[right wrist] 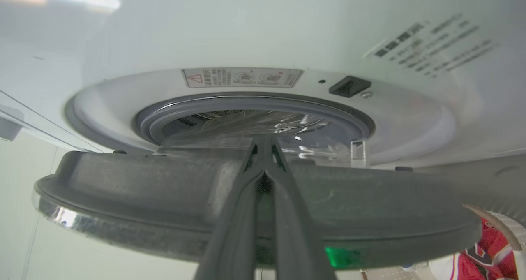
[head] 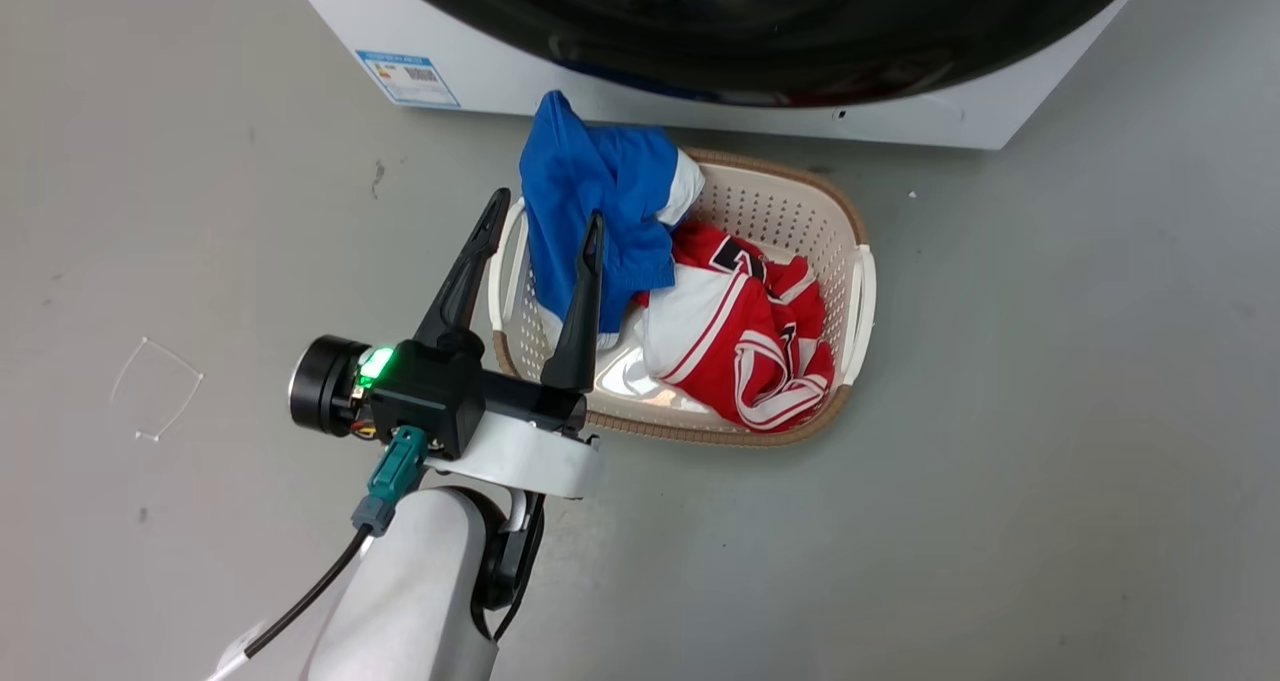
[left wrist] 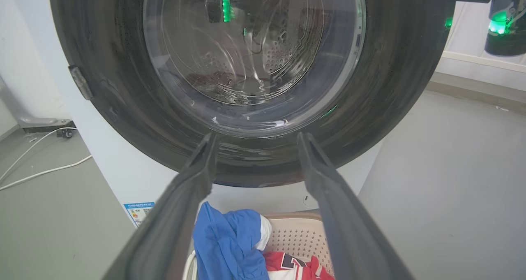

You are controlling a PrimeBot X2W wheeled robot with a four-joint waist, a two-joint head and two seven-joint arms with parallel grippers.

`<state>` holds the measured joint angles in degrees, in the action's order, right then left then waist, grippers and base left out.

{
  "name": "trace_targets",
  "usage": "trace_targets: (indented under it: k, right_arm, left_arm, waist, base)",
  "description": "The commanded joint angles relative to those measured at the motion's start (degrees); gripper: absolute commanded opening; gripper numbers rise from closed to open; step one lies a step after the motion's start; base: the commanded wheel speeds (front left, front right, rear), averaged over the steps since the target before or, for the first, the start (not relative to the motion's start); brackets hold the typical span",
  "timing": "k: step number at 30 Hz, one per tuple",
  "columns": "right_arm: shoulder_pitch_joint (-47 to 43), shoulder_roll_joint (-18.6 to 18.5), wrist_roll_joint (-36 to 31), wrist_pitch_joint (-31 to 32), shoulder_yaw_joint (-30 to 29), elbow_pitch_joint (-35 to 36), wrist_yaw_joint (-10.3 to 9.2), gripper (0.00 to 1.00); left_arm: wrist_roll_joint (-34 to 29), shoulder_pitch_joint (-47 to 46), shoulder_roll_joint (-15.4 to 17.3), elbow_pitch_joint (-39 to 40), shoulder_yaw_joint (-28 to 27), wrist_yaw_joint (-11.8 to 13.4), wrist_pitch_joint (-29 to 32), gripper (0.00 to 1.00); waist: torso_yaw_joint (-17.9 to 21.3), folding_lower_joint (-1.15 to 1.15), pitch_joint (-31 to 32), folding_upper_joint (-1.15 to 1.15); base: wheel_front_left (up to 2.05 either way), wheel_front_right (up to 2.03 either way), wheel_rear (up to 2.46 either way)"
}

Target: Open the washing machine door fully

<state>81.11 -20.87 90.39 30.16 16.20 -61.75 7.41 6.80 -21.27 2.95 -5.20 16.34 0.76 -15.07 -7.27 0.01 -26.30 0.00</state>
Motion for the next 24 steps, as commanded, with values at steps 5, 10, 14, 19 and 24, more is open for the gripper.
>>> trace_targets:
  k: [5,10,14,19,24]
  right_arm:
    - [-6.3,2.2,1.6,3.8,0.2,0.1,0.08,0.00]
    - [-11.7,4.1,2.7,6.3,0.6,2.0,0.09,0.00]
    - [-15.4,4.9,3.3,7.4,0.7,3.3,0.09,0.00]
    - [-21.3,7.9,5.1,8.6,0.4,4.8,0.09,0.00]
    - [-26.3,10.9,6.0,10.1,1.0,6.6,0.09,0.00]
  left_arm:
    - [0.5,2.3,-0.1,-1.0,-0.8,-0.1,-0.2,1.00]
    - [0.8,4.9,-0.1,-2.1,-1.1,-0.2,-0.1,1.00]
    - [0.9,6.4,-0.1,-2.7,-1.3,-0.3,-0.2,1.00]
    - [1.1,9.1,-0.1,-3.5,-1.6,-0.8,-0.1,1.00]
    - [0.9,11.5,-0.1,-4.2,-1.5,-1.3,-0.1,1.00]
  waist:
    - [1.4,-0.01,4.2,0.00]
    - [2.5,-0.01,8.4,0.00]
    - [2.9,-0.01,10.8,0.00]
    - [3.2,-0.01,15.2,0.00]
    - [3.5,-0.01,18.3,0.00]
  base:
    - [0.00,0.00,0.00]
    - [0.00,0.00,0.00]
    - [0.00,0.00,0.00]
    - [0.00,0.00,0.00]
    - [0.00,0.00,0.00]
